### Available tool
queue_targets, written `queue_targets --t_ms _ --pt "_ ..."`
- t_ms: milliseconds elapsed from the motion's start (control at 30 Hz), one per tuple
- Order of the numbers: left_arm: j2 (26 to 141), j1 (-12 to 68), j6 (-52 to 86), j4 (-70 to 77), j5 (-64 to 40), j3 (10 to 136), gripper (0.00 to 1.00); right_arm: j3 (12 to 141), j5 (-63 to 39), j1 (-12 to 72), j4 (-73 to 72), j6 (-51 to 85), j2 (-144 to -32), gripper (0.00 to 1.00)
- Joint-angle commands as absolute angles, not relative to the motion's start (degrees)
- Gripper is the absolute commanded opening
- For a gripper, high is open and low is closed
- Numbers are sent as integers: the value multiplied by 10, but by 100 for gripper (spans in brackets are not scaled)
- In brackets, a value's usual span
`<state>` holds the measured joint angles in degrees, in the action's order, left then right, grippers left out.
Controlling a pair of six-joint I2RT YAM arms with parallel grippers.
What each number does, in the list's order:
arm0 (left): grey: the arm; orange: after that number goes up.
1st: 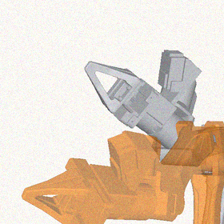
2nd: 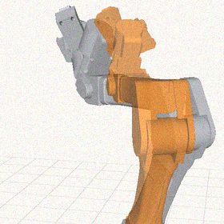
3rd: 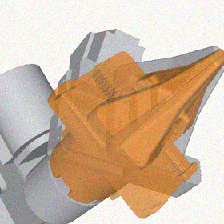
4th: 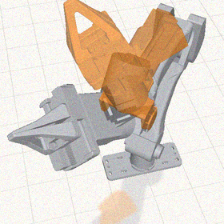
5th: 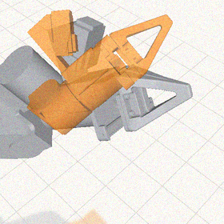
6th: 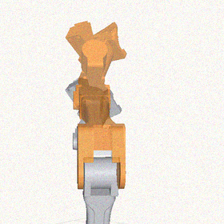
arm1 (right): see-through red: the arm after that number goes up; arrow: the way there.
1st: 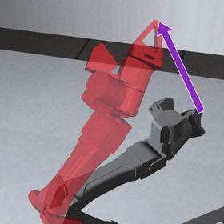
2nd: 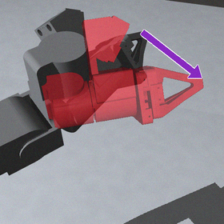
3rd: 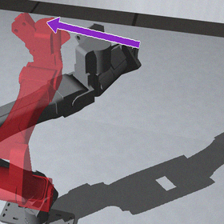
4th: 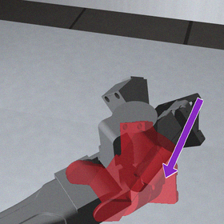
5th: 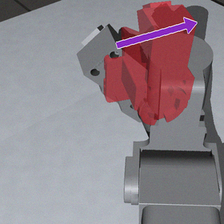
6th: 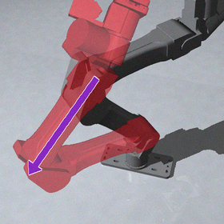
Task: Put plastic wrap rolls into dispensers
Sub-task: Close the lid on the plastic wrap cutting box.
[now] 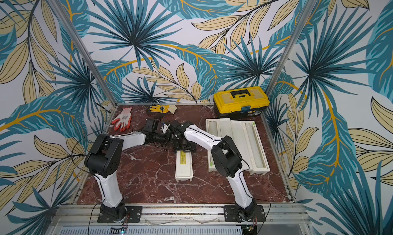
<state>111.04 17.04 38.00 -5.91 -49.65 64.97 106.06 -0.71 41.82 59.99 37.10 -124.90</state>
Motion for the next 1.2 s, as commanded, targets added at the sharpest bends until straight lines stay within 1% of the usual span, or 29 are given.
queue_targets --t_ms 0,33,100,333,633,667,800,900,1033,1167 --pt "1150 179 366 -178 -402 619 62 1104 15 403 581 341 -1261 86" --pt "1146 180 365 -178 -402 611 63 1105 13 403 585 339 -1257 92" --pt "1139 180 363 -177 -398 596 65 1095 4 403 587 340 -1244 99" --pt "1137 179 362 -177 -381 565 65 1002 -36 412 556 364 -1162 99" --pt "1143 180 359 -178 -379 563 65 897 -49 431 514 379 -1089 99" --pt "1142 181 357 -180 -378 561 65 887 -51 431 511 379 -1087 97" --pt "1127 182 350 -187 -382 548 65 860 -63 431 504 378 -1094 84" --pt "1110 186 347 -189 -386 528 65 837 -68 431 482 380 -1093 75" --pt "1083 193 346 -188 -388 494 68 821 -74 431 466 382 -1094 70" --pt "1056 217 351 -188 -393 466 72 820 -86 431 461 379 -1108 68"
